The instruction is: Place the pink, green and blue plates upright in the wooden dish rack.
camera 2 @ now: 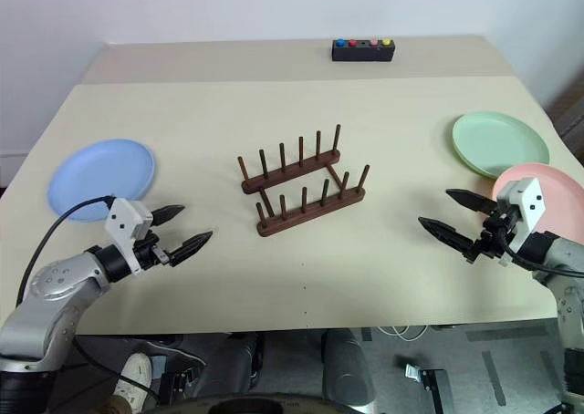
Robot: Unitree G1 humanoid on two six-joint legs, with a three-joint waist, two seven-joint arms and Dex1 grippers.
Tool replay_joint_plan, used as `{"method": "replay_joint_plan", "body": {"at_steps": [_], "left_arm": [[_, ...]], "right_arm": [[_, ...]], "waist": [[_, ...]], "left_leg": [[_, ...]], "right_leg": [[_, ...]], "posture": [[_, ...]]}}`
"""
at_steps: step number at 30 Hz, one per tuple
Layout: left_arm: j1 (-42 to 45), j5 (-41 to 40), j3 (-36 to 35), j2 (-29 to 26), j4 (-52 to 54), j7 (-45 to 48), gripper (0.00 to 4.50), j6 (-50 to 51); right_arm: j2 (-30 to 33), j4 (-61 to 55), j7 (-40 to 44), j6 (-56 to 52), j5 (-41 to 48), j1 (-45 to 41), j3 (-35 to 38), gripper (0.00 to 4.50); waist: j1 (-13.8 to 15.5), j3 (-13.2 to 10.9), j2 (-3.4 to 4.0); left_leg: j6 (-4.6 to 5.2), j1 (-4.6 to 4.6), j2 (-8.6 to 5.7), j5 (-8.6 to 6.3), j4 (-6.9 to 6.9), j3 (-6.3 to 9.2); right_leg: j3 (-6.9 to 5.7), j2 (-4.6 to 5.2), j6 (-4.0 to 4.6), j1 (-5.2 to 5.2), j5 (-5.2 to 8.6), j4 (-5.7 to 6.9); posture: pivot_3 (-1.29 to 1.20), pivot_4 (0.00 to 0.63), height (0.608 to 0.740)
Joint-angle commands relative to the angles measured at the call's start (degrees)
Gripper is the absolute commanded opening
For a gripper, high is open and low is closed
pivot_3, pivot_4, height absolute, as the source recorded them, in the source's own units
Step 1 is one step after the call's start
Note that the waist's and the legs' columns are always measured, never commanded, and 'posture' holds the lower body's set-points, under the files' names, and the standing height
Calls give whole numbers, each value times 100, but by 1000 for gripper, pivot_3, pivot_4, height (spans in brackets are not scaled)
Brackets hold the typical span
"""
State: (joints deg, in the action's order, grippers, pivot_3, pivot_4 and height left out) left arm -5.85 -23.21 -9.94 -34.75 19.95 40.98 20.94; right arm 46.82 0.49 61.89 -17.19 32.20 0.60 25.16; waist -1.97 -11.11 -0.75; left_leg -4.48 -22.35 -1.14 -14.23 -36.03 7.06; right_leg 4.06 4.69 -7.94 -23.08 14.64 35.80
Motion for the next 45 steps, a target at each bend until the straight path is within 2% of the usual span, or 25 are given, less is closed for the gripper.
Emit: {"method": "replay_joint_plan", "body": {"at_steps": [1,15,23,25,29,34,37,43,44,45], "left_arm": [[103,-27,-137,-9,127,-43,4500,-109],[-145,-13,35,-42,372,15,4500,-25],[98,-243,507,-107,299,471,4500,321],[235,11,798,-92,228,449,4500,272],[637,639,1495,97,-204,344,4500,-87],[1059,868,1912,549,-829,340,4500,-329],[1275,1115,2026,721,-1280,296,4500,-593],[1575,1078,2109,1031,-1793,486,4500,-764],[1636,1116,2161,1059,-1877,528,3963,-803],[1692,1117,2192,1099,-1931,559,3618,-828]], "right_arm": [[20,106,28,143,-25,-277,-38,4482],[-65,-56,56,187,-78,-99,-156,4482],[-298,-611,-234,150,-121,136,-359,4482],[-414,-768,-337,182,-155,258,-424,4482],[-689,-1274,-649,183,-181,547,-562,4482],[-973,-1895,-1159,192,-426,959,-788,4482],[-1190,-2244,-1503,269,-656,1200,-992,4482],[-1469,-2329,-1891,363,-948,1235,-1296,4482],[-1478,-2298,-1933,383,-987,1213,-1303,4500],[-1474,-2275,-1939,400,-972,1209,-1273,4500]], "waist": [[-4,0,0],[4,0,0],[-3,2,0],[9,2,2],[65,4,4],[135,9,10],[155,13,12],[132,20,22],[136,21,24],[141,21,24]], "left_leg": [[0,0,0,0,-4,0],[0,4,0,0,-8,0],[0,6,0,0,-11,-1],[0,6,0,0,-11,-1],[0,6,-1,0,-13,-1],[0,7,-1,0,-14,-1],[0,8,-2,0,-20,1],[0,37,-2,0,-17,0],[0,39,-2,0,-17,0],[0,39,-3,0,-18,0]], "right_leg": [[0,0,0,0,0,4],[0,0,2,-1,2,20],[1,-1,9,-1,6,25],[1,-1,8,-1,6,25],[1,-1,8,-1,6,25],[1,-1,8,-1,5,27],[0,-1,8,6,6,27],[1,-1,14,32,10,25],[1,-1,14,36,11,24],[1,0,13,37,11,24]], "posture": [[0,150,740],[0,150,740],[0,150,740],[0,150,740],[0,150,740],[0,150,740],[0,150,740],[0,150,740],[0,150,740],[0,150,740]]}}
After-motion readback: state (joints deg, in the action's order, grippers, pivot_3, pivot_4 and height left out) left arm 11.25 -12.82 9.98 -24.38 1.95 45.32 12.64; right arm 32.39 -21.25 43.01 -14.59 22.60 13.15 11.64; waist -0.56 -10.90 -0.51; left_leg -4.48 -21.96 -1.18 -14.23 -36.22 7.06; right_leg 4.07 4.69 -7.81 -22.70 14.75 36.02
